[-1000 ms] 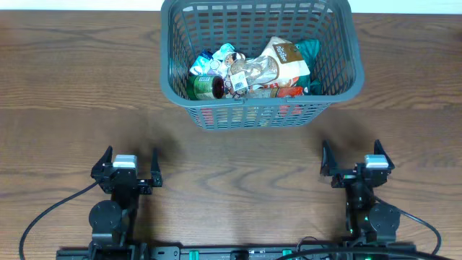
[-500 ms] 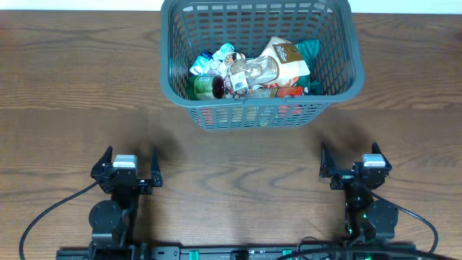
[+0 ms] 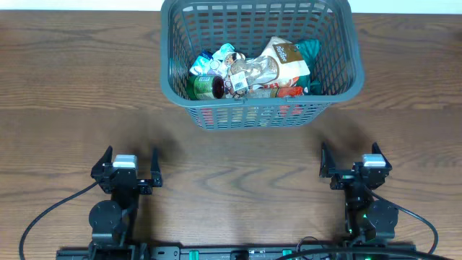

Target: Pack container

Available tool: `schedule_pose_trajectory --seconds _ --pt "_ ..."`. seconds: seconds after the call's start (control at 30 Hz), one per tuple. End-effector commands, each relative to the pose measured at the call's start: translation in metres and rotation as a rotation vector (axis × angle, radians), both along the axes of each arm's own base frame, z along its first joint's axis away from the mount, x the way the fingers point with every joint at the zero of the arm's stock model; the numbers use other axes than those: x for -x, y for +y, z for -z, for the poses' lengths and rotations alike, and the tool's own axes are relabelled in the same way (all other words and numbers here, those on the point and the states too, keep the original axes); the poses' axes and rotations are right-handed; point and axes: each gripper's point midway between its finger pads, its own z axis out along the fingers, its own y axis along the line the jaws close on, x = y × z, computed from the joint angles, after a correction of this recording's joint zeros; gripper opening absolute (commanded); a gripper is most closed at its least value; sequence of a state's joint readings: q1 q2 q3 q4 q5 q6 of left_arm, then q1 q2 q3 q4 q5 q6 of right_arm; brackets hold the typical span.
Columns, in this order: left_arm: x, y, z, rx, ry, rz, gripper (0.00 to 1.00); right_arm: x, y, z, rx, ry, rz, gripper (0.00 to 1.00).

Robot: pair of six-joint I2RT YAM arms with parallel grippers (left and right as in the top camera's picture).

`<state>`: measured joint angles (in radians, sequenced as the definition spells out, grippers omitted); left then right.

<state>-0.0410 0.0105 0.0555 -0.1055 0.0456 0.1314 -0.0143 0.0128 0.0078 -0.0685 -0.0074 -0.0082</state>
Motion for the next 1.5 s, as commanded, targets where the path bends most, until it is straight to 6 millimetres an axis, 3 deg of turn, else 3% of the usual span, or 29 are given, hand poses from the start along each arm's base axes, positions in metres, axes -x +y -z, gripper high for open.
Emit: schedule_pose_trajectory --seconds 0.0,1.47 --pt "-0.0003 0.0001 0.0144 -0.008 0.030 0.000 0.99 0.0002 0.0015 0.0013 -0.014 0.003 -0.004 0.99" --pt "-0.0003 0.0001 0.0144 -0.008 0.030 0.000 0.99 0.0002 0.0016 0.0012 -0.014 0.002 -0.004 0.99"
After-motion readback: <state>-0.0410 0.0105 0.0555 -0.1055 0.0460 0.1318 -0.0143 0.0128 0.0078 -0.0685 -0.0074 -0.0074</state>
